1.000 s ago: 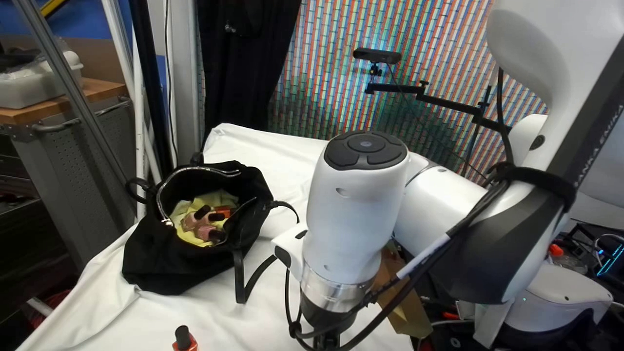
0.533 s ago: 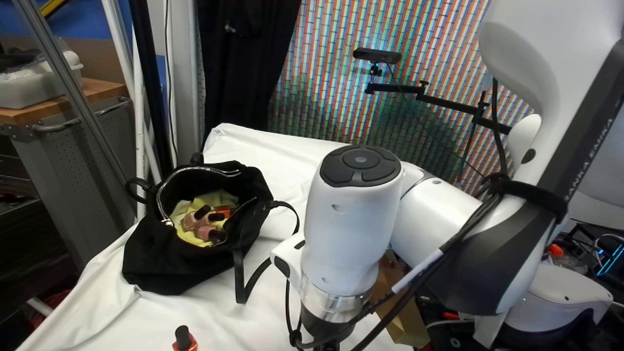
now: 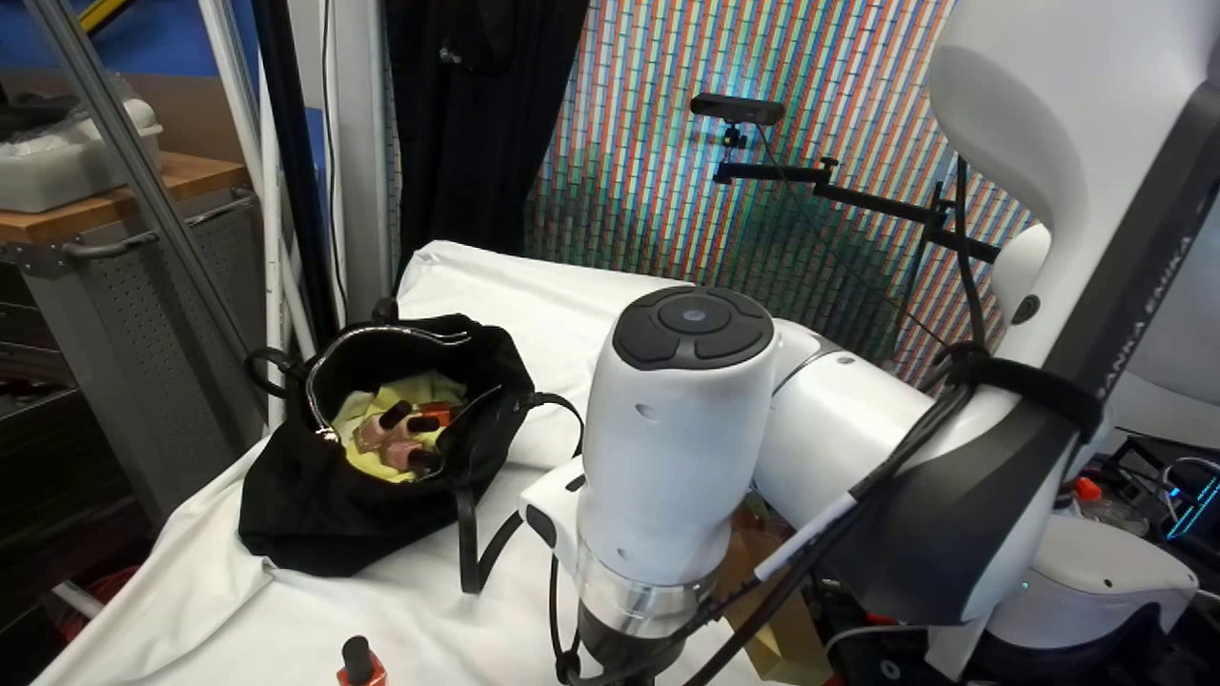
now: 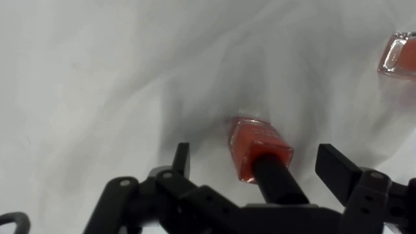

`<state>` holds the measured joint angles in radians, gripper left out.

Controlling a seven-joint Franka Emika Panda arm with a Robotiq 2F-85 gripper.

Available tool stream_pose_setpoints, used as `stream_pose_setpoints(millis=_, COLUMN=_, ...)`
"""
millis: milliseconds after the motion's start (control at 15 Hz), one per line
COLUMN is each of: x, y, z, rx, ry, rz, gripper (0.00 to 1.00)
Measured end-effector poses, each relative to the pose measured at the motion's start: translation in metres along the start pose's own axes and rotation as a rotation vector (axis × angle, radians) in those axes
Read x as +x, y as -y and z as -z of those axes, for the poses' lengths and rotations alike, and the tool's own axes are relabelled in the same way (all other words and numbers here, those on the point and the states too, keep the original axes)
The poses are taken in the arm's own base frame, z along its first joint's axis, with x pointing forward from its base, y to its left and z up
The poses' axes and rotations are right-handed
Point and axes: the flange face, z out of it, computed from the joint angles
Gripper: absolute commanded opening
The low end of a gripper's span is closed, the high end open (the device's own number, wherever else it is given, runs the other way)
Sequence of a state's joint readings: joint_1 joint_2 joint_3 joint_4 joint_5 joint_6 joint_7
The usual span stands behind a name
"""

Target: Put all the nail polish in the black bag

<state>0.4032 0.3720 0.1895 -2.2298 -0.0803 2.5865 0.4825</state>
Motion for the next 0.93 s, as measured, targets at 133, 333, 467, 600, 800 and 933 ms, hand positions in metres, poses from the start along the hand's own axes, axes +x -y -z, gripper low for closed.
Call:
stream_pose_setpoints(millis=133, x=0.0001, y=-0.0006, z=-0.0001, rx=-0.004, ry=0.004, rz=-0.002, gripper=0.84)
stream_pose_setpoints(millis=333, x=-0.0003, y=-0.0004, z=-0.0003, rx=-0.017, ry=0.012, rz=0.004, gripper=0.74)
stream_pose_setpoints(millis=467, x=-0.0009, y=0.0005, z=-0.0003, rx=-0.026, ry=0.02, rz=0.011, gripper=0.49)
stream_pose_setpoints(millis=600, x=-0.0013, y=0.0016, z=-0.0002, rx=-0.034, ry=0.026, rz=0.017, gripper=0.43)
stream_pose_setpoints(millis=800, x=-0.0019, y=0.0034, z=0.0, rx=-0.045, ry=0.032, rz=0.027, gripper=0.2)
stream_pose_setpoints(millis=933, x=-0.0019, y=0.0048, z=-0.0004, rx=-0.053, ry=0.036, rz=0.031, gripper=0.21)
